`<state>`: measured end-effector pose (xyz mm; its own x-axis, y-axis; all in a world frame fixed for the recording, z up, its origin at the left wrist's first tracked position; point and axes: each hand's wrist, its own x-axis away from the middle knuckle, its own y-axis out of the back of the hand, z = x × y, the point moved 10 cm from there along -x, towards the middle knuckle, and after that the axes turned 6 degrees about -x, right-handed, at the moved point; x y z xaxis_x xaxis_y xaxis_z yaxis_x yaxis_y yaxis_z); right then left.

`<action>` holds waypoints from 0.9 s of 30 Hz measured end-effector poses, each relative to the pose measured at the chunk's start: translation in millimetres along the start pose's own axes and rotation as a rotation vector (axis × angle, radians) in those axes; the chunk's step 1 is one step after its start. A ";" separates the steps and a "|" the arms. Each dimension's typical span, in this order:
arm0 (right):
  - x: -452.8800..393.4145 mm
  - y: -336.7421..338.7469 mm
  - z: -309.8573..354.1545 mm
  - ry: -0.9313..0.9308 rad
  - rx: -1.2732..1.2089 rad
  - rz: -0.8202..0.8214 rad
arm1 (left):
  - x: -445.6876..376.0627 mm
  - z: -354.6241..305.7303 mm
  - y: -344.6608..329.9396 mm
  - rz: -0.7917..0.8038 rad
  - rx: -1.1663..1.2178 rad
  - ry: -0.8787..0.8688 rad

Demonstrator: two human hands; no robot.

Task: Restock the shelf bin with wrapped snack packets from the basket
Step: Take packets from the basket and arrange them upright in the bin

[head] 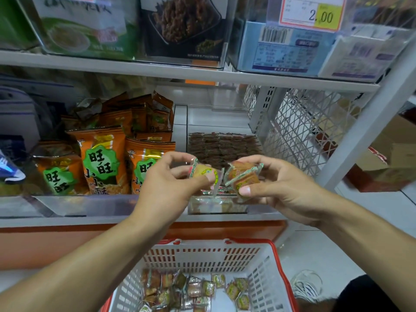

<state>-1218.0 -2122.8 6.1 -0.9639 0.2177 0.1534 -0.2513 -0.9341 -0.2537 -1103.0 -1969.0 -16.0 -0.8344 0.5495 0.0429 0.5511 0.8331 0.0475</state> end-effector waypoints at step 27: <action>6.4 -27.6 1.9 0.142 0.697 0.026 | 42.9 26.4 -80.1 0.640 0.124 0.427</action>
<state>-1217.0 -2096.2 15.9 -0.9829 0.1831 0.0181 -0.1586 -0.8929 0.4214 -1183.2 -2010.5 -44.3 -0.2645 0.8747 0.4061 0.8979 0.3770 -0.2273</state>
